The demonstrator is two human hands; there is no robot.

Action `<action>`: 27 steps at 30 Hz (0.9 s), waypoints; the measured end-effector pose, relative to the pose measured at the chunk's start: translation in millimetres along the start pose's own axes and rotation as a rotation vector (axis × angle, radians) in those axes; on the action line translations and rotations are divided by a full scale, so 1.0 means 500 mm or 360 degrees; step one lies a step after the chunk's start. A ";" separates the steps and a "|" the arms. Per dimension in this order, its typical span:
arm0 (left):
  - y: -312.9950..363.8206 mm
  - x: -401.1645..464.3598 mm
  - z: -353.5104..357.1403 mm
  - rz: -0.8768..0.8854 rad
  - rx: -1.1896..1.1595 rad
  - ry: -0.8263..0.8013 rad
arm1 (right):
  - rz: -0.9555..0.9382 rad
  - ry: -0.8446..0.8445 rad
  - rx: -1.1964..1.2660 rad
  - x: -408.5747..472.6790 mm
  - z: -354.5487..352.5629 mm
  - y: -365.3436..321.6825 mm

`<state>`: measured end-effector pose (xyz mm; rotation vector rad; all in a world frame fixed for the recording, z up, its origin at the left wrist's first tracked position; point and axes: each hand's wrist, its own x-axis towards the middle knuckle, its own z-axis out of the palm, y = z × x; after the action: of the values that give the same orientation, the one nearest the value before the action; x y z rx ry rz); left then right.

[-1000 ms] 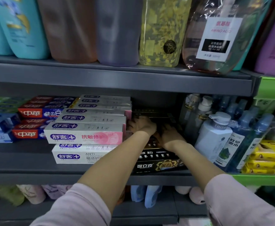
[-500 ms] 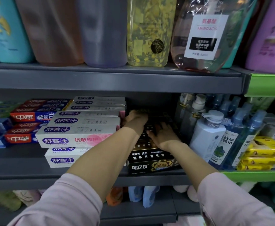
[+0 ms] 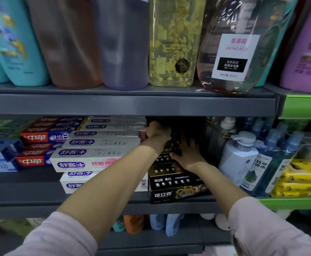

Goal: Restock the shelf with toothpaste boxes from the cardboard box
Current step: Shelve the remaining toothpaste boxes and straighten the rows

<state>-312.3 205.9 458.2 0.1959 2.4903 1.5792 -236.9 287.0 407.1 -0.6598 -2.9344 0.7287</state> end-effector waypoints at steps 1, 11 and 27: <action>0.003 -0.002 0.000 -0.0005 0.0053 -0.0014 | 0.0011 0.0012 0.0046 -0.001 -0.002 -0.001; -0.041 0.016 -0.027 0.0208 -0.0011 -0.0279 | 0.0014 0.0128 0.0338 0.012 -0.010 -0.002; -0.035 0.003 -0.104 0.0538 -0.0042 0.0271 | 0.0150 0.0169 0.0464 0.000 -0.009 -0.007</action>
<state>-325.6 153.2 464.0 0.5242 2.6741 1.8224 -237.7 286.5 412.9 -0.7828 -2.6419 1.0673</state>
